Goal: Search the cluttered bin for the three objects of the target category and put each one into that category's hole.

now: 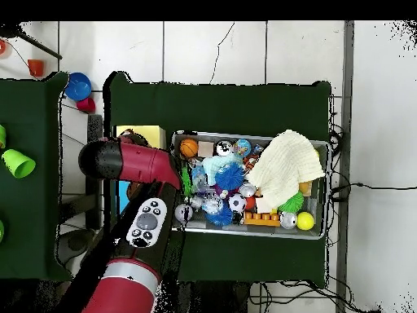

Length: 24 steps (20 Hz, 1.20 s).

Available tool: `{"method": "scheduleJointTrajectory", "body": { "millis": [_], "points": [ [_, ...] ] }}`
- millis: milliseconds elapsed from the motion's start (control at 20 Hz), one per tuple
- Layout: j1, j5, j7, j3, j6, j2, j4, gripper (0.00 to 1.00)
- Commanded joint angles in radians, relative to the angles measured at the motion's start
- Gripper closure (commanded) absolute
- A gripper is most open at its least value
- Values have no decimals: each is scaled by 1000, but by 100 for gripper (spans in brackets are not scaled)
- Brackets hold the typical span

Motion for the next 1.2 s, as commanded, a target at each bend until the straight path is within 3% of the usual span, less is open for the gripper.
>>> {"method": "scheduleJointTrajectory", "body": {
  "millis": [50, 300, 550, 800, 1200],
  "points": [
    [-98, -58, 44, 78, 82, -11, 103, 100],
    [-88, -75, 39, 48, 152, -43, 92, 100],
    [-67, -114, 26, 7, 252, -120, 109, 100],
    [-83, -138, 13, 24, 313, -184, 125, 100],
    [-111, -152, 34, 50, 382, -224, 94, 100]
  ]
}}
